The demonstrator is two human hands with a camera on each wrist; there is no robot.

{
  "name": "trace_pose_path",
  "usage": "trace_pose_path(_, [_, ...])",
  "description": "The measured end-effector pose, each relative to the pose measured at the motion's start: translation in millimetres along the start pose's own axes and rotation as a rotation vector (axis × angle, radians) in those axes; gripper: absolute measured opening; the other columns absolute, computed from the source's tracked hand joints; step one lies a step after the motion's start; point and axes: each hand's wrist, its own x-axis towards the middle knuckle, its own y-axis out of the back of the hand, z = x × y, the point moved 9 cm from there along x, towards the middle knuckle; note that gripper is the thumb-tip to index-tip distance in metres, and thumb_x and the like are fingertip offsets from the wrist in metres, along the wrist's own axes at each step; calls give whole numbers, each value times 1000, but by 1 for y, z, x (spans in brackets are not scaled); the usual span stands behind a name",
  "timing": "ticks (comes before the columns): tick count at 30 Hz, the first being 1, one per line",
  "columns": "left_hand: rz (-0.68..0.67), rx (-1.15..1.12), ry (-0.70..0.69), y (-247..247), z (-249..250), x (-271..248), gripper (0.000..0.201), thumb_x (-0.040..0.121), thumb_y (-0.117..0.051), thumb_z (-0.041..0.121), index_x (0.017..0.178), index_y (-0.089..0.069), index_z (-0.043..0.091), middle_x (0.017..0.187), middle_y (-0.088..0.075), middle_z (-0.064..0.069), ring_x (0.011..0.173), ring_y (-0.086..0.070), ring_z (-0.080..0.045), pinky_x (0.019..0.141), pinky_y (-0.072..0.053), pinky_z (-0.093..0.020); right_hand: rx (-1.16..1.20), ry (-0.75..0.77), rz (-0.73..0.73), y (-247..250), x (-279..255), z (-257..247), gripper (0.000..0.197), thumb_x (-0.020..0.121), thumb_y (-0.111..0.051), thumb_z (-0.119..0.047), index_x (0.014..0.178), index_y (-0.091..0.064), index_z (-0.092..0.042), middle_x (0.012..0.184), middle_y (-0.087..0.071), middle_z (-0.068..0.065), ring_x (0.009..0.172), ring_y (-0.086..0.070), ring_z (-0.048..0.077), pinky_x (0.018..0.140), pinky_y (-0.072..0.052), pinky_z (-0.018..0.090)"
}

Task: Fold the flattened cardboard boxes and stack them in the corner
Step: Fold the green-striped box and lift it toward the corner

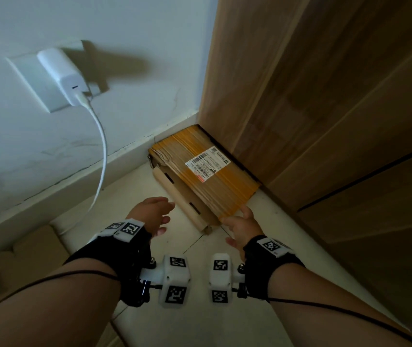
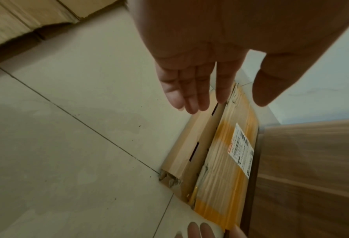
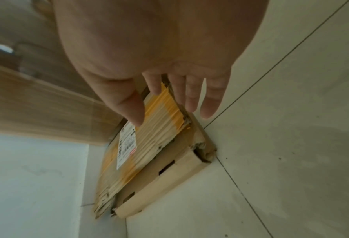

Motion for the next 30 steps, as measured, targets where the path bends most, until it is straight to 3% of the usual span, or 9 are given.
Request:
trace_pose_path(3, [11,-7,-16,12,3,-3,36,89,-55,12,125,-56,11,106,-56,-9,95,-53,-23,78,-42,-33,-81,5,-24,-12,-11,-9,65,87,-57,-7,144,-30,-21,152,-27,8,134,-38,31,101,-45,44])
trace_pose_path(9, [38,3,-11,57,-12,-13,37,89,-55,10,126,-56,10,105,-55,-9,95,-51,-23,80,-39,-34,-21,21,-62,-41,-26,-13,63,86,-57,-11,143,-30,-17,143,-43,17,120,-50,33,82,-42,37])
trace_pose_path(14, [96,82,4,114,-45,-22,38,89,-55,11,128,-54,7,107,-55,-11,96,-50,-24,78,-38,-33,-52,-43,-135,-79,-36,6,51,88,-54,-13,137,-42,-17,96,-54,6,88,-51,17,73,-45,32])
trace_pose_path(19, [211,161,31,178,-94,-40,38,89,-55,10,127,-54,8,109,-56,-12,101,-50,-22,80,-40,-33,-119,-95,-192,-106,-51,35,36,88,-53,-14,124,-52,-7,98,-51,7,98,-48,21,76,-43,34])
trace_pose_path(22, [339,117,122,220,-124,-42,39,90,-53,11,129,-53,7,118,-55,-15,106,-49,-24,84,-40,-35,-164,-135,-205,-116,-55,50,9,88,-54,-14,90,-62,-15,104,-52,10,97,-50,22,75,-44,34])
trace_pose_path(24, [419,114,177,247,-141,-46,43,91,-53,13,133,-49,9,138,-48,-16,121,-48,-28,96,-43,-36,-176,-151,-237,-129,-59,58,16,89,-53,-14,74,-55,-21,106,-53,10,98,-50,22,78,-43,35])
trace_pose_path(26, [479,174,192,270,-151,-46,48,90,-54,15,137,-45,9,146,-42,-16,130,-43,-34,109,-39,-43,-195,-152,-256,-141,-62,63,12,89,-53,-13,80,-58,-19,106,-54,10,96,-50,21,81,-42,35])
trace_pose_path(27, [483,225,212,278,-157,-48,49,90,-55,18,137,-44,9,145,-43,-18,129,-44,-36,109,-39,-46,-206,-151,-270,-148,-66,64,9,89,-53,-12,90,-61,-14,104,-54,9,93,-50,21,81,-41,35])
trace_pose_path(30, [570,357,295,304,-179,-58,56,89,-55,23,141,-38,10,145,-42,-20,125,-47,-38,102,-40,-42,-252,-124,-314,-170,-74,72,33,90,-52,-11,119,-55,3,101,-53,10,93,-49,21,81,-40,35])
